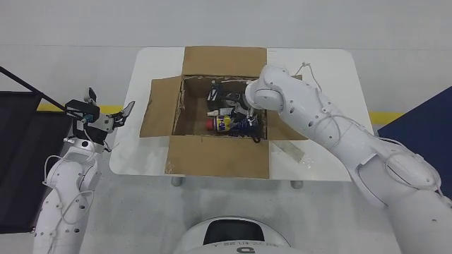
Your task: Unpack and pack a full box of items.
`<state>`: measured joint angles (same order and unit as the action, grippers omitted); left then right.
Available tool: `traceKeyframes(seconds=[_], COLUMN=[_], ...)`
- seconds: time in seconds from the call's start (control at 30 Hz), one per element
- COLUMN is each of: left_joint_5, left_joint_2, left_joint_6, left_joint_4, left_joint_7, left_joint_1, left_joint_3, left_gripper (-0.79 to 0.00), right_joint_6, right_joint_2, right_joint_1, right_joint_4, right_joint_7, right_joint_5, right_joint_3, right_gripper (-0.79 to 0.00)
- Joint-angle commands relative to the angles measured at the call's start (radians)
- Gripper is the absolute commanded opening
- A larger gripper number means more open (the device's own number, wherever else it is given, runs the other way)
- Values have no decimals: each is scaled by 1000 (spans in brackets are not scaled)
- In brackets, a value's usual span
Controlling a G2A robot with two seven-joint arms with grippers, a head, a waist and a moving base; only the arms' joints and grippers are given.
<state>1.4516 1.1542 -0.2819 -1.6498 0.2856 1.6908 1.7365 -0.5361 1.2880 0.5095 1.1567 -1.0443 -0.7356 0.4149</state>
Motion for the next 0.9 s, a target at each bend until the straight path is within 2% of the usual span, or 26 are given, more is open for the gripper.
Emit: traceKeyframes(seconds=[0.0,0.1,0.3,0.4,0.87], left_joint_5=[0,0,0,0,0], left_joint_2=[0,0,0,0,0], left_joint_6=[0,0,0,0,0], left_joint_4=[0,0,0,0,0], left_joint_7=[0,0,0,0,0], left_joint_1=[0,0,0,0,0], left_joint_3=[0,0,0,0,0], left_gripper=[0,0,0,0,0], right_joint_6=[-38,-77,-79,-117,-175], right_joint_2=[15,39,98,130,259], right_joint_1=[-11,-28,-50,-63,-99], right_joint_4=[-24,-58,-146,-211,-435], right_joint_7=[2,2,8,11,32], right_joint_5=[12,26,20,41,32], right_joint_3=[-15,-36,-86,-106,-173], right_gripper=[-394,-403,-397,-354,-397])
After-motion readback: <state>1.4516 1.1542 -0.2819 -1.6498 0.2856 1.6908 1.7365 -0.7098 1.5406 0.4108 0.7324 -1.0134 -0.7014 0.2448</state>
